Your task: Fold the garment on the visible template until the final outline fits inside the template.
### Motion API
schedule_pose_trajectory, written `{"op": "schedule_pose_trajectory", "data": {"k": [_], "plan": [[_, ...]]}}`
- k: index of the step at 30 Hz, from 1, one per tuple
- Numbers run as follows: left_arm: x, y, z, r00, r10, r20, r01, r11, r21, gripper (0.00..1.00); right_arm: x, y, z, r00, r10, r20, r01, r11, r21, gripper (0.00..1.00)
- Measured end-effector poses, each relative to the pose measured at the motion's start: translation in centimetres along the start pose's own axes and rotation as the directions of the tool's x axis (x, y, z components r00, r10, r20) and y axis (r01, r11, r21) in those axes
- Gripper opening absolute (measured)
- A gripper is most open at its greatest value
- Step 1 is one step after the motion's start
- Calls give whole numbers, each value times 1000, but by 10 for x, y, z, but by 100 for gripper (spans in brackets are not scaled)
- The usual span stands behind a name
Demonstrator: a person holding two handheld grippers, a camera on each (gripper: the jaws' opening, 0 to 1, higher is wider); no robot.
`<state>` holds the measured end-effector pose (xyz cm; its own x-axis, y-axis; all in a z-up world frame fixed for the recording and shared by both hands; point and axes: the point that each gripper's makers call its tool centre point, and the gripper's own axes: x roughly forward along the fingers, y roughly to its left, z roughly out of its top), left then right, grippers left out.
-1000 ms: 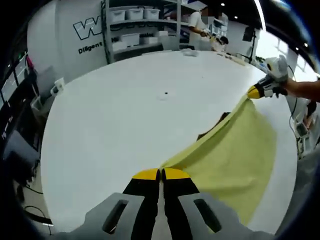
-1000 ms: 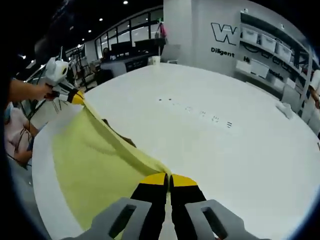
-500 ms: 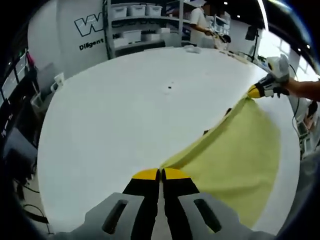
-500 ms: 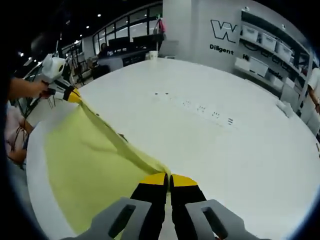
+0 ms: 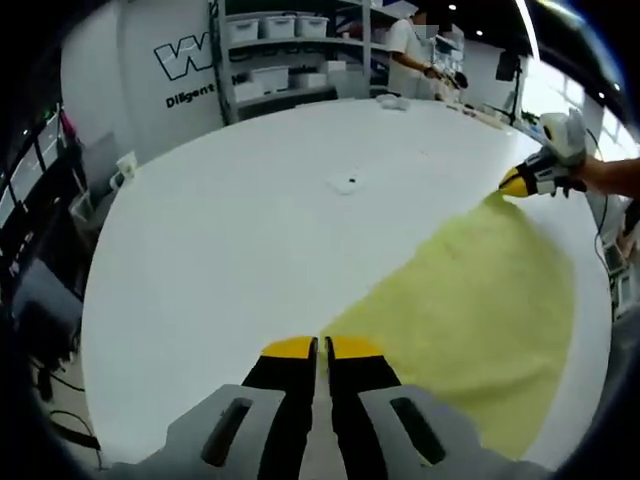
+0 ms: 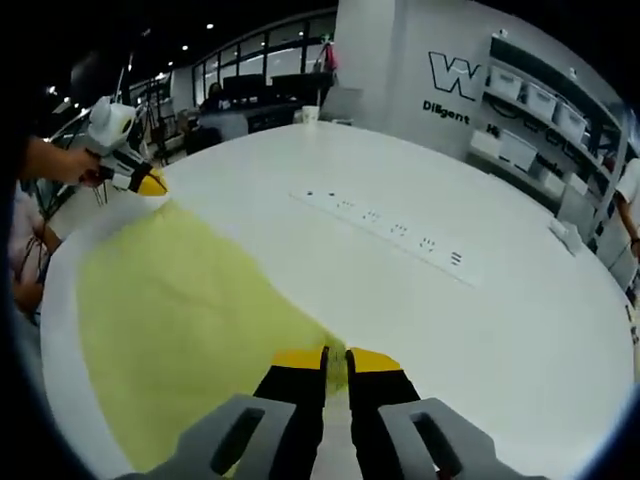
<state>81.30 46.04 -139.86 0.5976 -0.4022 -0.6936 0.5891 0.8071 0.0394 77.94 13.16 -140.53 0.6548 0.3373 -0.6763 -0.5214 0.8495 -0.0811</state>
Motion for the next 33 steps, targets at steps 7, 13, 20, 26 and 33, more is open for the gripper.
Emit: {"op": "schedule_pose_trajectory", "data": {"k": [7,13,20,26,33], "plan": [[6,-25,-4,994,-107,3,107,994,11,16,4,23,-4,996,87,18,-86,996,-31,14],[17,-51,0,987,-159,13,158,986,50,25,16,46,4,990,139,22,-138,988,-68,22],[23,-59,-2,983,-182,11,181,982,47,27,30,53,9,986,163,25,-161,985,-60,22],[32,-65,-14,980,-196,-34,198,979,53,15,42,61,0,985,174,-13,-175,984,-40,17],[31,-59,-14,983,-180,-39,182,983,36,0,41,62,0,988,157,-11,-158,986,-52,0]]}}
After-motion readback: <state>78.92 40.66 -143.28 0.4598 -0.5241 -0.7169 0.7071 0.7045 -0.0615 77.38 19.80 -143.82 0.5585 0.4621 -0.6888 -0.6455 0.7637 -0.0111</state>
